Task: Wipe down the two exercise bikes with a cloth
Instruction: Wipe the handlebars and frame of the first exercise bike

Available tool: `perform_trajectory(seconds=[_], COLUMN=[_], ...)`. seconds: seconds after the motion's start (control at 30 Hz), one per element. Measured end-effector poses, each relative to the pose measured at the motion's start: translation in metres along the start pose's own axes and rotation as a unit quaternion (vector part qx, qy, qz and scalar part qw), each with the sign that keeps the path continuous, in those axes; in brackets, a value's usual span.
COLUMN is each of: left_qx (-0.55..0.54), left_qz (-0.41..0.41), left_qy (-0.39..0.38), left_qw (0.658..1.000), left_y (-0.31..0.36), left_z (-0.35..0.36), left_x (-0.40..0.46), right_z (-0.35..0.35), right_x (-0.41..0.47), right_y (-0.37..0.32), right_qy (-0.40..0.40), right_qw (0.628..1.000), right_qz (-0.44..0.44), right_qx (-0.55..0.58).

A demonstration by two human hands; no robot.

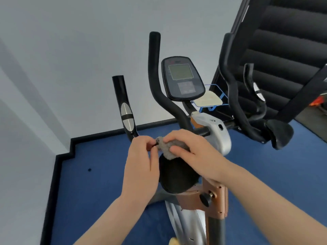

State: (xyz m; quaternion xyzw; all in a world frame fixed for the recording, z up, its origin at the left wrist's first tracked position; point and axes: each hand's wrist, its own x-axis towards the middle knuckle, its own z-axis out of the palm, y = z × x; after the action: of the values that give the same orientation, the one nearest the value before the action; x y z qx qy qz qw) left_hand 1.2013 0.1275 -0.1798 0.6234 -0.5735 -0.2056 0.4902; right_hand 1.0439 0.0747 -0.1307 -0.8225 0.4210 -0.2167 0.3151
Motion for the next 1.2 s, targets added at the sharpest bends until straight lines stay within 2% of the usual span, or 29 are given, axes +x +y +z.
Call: perform_trajectory(seconds=[0.07,0.13,0.17,0.3,0.37,0.5,0.57,0.67,0.8,0.9,1.0,1.07,1.2], left_qx=[0.044,0.063,0.067,0.062,0.051,0.033,0.023,0.014,0.009,0.011,0.005,-0.003,0.012], left_qz=[0.025,0.016,0.004,-0.019,-0.024,-0.034,-0.036,-0.035,-0.03,-0.026,-0.021,-0.019,-0.001], left_qy=[0.04,0.073,0.079,0.055,0.051,0.058,0.066,0.076,0.115,0.116,0.109,0.115,0.151], left_qw=[0.998,0.995,0.995,0.996,0.997,0.997,0.997,0.996,0.993,0.993,0.994,0.993,0.988], left_y=[-0.006,-0.012,-0.013,-0.019,-0.02,-0.02,-0.022,-0.024,-0.027,-0.029,-0.031,-0.033,-0.036], left_z=[-0.004,-0.008,-0.009,-0.013,-0.015,-0.013,-0.011,-0.008,0.0,0.002,-0.002,-0.006,-0.009], left_x=[0.004,0.012,0.016,0.021,0.019,0.019,0.019,0.019,0.018,0.017,0.019,0.021,0.028], right_z=[-0.018,-0.031,-0.033,-0.028,-0.031,-0.017,-0.008,-0.017,-0.009,0.003,-0.008,-0.005,0.021], right_x=[-0.004,0.003,0.009,0.033,0.044,0.069,0.075,0.078,0.085,0.087,0.082,0.081,0.09], right_y=[0.011,0.019,0.021,0.028,0.028,0.015,0.011,0.026,0.024,0.016,0.033,0.031,0.004], right_qy=[0.05,0.087,0.08,-0.067,-0.118,-0.163,-0.174,-0.188,-0.167,-0.157,-0.171,-0.153,-0.112], right_qw=[0.997,0.994,0.995,0.99,0.979,0.97,0.971,0.966,0.963,0.971,0.964,0.965,0.982], right_qz=[-0.012,-0.028,-0.037,-0.056,-0.074,-0.14,-0.148,-0.161,-0.191,-0.174,-0.183,-0.185,-0.142], right_qx=[0.055,0.054,0.038,-0.114,-0.147,-0.113,-0.072,-0.081,-0.088,-0.05,-0.086,-0.107,-0.047])
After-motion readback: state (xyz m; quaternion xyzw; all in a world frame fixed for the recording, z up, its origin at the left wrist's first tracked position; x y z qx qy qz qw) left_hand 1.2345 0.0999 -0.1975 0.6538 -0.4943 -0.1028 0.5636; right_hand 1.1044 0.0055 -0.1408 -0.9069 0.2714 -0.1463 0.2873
